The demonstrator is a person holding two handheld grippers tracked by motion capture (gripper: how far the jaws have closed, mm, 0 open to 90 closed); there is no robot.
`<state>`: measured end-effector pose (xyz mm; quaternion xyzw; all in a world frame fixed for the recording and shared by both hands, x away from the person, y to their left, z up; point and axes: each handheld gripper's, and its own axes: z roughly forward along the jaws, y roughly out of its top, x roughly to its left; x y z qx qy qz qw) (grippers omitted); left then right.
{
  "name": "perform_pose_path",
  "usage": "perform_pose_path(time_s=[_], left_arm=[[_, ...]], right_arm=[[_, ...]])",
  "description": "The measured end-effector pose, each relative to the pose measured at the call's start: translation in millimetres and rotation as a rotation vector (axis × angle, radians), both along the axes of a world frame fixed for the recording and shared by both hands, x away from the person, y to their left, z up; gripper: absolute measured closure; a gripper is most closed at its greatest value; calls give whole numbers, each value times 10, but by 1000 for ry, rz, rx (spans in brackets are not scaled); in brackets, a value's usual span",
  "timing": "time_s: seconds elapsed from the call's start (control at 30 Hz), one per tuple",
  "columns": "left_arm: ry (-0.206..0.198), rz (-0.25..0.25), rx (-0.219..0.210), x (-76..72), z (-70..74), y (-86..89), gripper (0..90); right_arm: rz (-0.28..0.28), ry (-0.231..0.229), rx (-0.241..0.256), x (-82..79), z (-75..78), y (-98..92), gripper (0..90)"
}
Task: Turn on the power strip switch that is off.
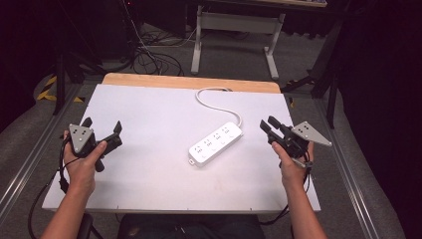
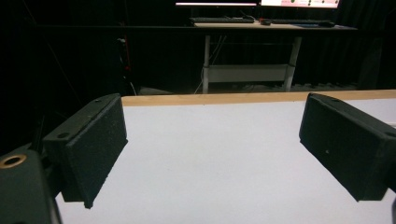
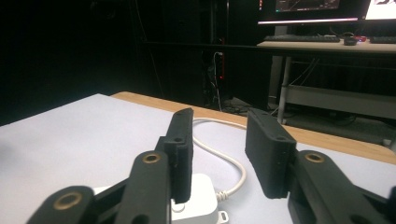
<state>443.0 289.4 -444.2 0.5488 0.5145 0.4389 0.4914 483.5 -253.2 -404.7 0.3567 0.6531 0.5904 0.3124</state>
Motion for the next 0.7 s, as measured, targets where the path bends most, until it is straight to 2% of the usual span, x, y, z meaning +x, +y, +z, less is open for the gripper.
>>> perform_pose_path(time_s=[0.17, 0.3, 0.4, 0.5, 0.57, 0.63, 0.7], left_arm=[[0, 3, 1, 3, -1, 0, 81], [0, 2, 1, 3, -1, 1, 81], [0, 4, 1, 3, 0, 2, 82], [0, 5, 1, 2, -1, 1, 86], [0, 5, 1, 1, -1, 1, 86], [2, 3, -1, -1, -2, 3, 86], [0, 5, -5, -2, -3, 2, 86]], right_arm=[[-33, 3, 18, 22, -12, -6, 449], [-52, 6, 52, 34, -18, -42, 395], [-76, -1, 49, 45, -23, -55, 345], [-133, 15, 63, 66, -37, -50, 185], [-130, 35, 77, 85, -55, -51, 178], [-133, 34, 72, 91, -68, -53, 148], [-108, 27, 57, 97, -88, -64, 14]])
